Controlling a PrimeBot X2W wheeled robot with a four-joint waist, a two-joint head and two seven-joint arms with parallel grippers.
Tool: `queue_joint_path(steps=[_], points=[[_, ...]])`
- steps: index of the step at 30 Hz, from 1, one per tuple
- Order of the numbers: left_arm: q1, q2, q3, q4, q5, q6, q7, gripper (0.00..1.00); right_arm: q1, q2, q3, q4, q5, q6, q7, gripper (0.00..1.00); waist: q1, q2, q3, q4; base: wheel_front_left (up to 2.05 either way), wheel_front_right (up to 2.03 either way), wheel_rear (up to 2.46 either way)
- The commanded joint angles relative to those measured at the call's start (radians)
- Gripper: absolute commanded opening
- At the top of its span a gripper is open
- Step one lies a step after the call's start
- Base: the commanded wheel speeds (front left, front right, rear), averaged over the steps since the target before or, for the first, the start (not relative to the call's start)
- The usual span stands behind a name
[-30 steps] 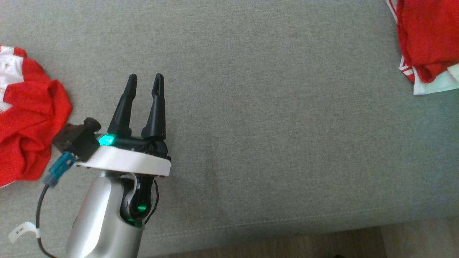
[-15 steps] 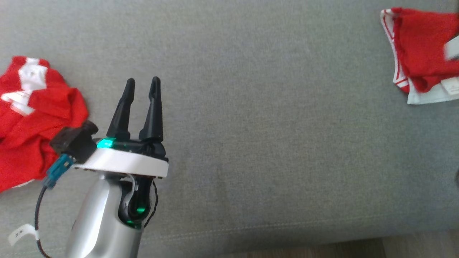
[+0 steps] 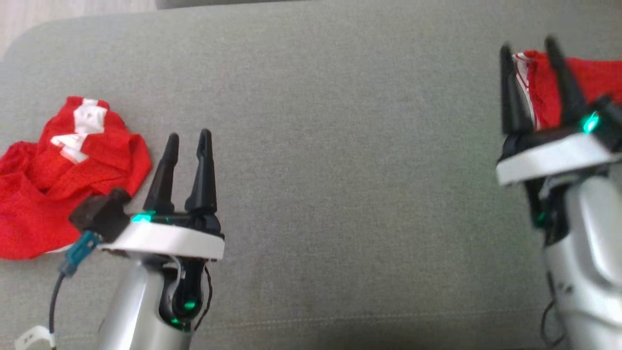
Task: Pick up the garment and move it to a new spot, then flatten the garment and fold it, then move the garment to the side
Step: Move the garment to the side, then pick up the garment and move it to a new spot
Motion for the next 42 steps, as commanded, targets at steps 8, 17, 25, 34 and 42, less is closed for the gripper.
queue_joint_path(steps=[8,17,25,34,42], points=[[0.033,0.007,0.021,0.004,0.020,0.022,-0.011,1.00,0.153,0.085,-0.035,-0.058,-0.049,0.007,-0.073,1.00,0.0000,0.0000,-0.058,0.022,0.00,0.00,0.00],[0.084,0.007,0.050,-0.005,0.061,0.036,-0.011,1.00,0.252,0.135,-0.070,-0.071,-0.093,0.007,-0.105,1.00,0.0000,0.0000,-0.093,0.012,0.00,0.00,0.00],[0.089,0.007,0.063,-0.025,0.084,0.051,-0.011,1.00,0.275,0.153,-0.081,-0.075,-0.097,0.007,-0.117,1.00,0.0000,0.0000,-0.085,0.006,0.00,0.00,0.00],[0.098,0.007,0.085,-0.044,0.112,0.062,-0.011,1.00,0.278,0.161,-0.077,-0.070,-0.097,0.007,-0.121,1.00,0.0000,0.0000,-0.078,-0.002,0.00,0.00,0.00],[0.102,0.007,0.089,-0.052,0.103,0.043,-0.011,1.00,0.280,0.164,-0.074,-0.066,-0.098,0.007,-0.123,1.00,0.0000,0.0000,-0.074,-0.004,0.00,0.00,0.00]])
